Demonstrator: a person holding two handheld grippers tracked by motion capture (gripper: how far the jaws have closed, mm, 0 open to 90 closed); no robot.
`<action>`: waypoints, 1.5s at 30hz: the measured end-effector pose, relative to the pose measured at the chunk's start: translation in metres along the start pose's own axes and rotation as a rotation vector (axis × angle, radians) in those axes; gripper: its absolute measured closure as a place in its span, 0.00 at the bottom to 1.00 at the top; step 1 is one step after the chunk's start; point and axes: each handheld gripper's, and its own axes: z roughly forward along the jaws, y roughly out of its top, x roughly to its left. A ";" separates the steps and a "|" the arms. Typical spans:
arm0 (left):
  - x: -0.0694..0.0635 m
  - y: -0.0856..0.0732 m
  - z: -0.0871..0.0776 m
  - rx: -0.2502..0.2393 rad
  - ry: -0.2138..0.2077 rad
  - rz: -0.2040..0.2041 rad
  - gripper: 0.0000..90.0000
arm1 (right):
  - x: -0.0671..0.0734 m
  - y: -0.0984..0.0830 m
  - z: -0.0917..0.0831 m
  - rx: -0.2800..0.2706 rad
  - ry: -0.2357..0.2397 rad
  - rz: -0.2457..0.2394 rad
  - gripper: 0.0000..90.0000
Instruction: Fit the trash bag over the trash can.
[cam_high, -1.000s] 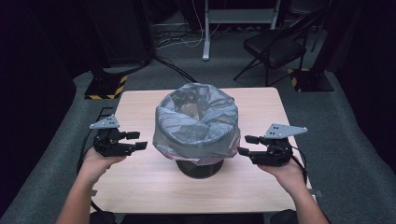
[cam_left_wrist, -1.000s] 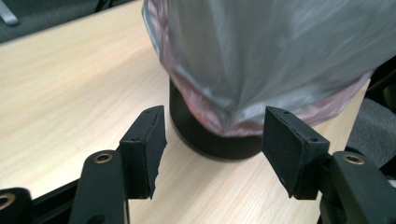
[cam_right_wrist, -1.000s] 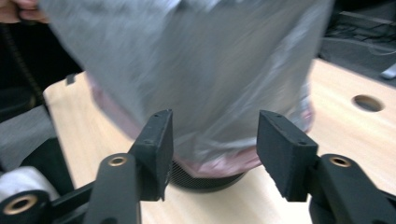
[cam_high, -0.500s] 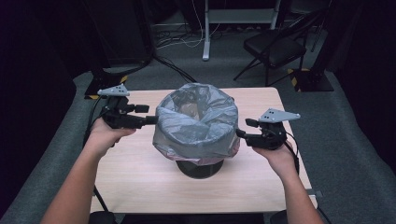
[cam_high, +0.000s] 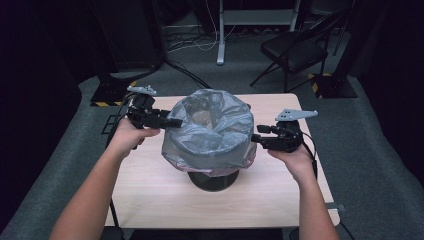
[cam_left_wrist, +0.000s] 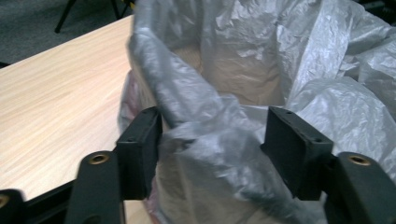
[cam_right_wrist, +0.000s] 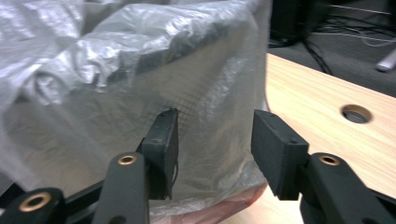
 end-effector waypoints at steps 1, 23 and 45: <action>-0.001 0.000 -0.001 0.005 0.013 0.007 0.41 | 0.001 0.000 0.000 0.003 0.018 -0.007 0.58; 0.011 -0.032 -0.045 0.035 0.023 0.000 0.43 | 0.062 0.004 0.030 0.063 0.256 -0.132 0.44; -0.047 0.022 -0.056 -0.004 0.035 0.188 0.34 | 0.071 0.005 0.018 -0.057 0.304 -0.196 0.89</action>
